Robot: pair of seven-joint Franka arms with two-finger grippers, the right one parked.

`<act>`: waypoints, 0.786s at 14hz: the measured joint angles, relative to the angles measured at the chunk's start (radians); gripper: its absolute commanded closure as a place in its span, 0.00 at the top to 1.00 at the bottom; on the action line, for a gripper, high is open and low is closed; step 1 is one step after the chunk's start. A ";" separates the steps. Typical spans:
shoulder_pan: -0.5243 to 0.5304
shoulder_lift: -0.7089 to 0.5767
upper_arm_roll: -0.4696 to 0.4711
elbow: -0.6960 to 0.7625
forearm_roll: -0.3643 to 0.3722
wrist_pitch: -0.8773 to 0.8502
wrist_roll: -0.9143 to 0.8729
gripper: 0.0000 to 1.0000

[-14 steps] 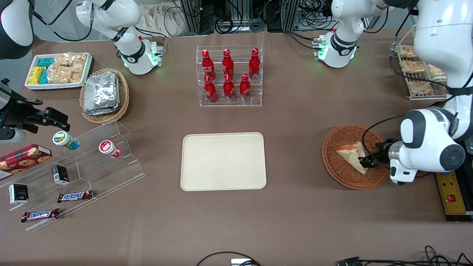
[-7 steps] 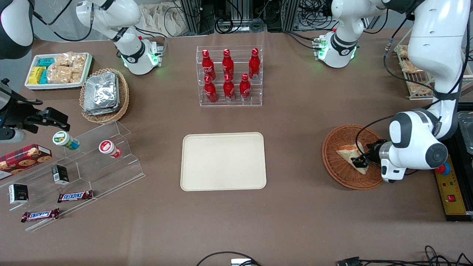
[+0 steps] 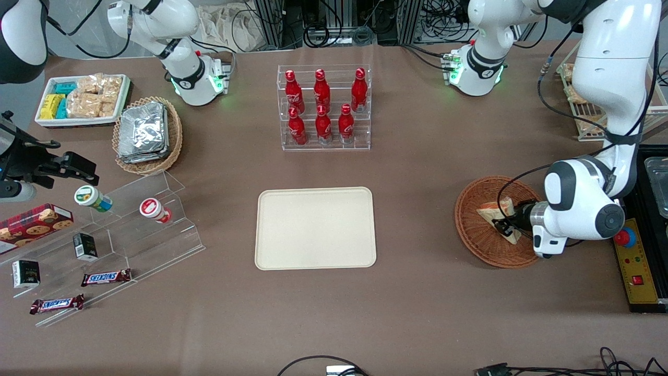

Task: Place sandwich from basket to tray
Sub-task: 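Close the left gripper on the sandwich and lift it from the basket, then carry the held sandwich over to the cream tray with the left gripper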

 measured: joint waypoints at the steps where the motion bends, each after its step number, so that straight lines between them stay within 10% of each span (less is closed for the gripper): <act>1: 0.000 -0.016 -0.010 0.008 0.001 -0.013 0.017 0.05; 11: -0.168 -0.130 -0.049 0.395 0.137 -0.464 0.372 0.06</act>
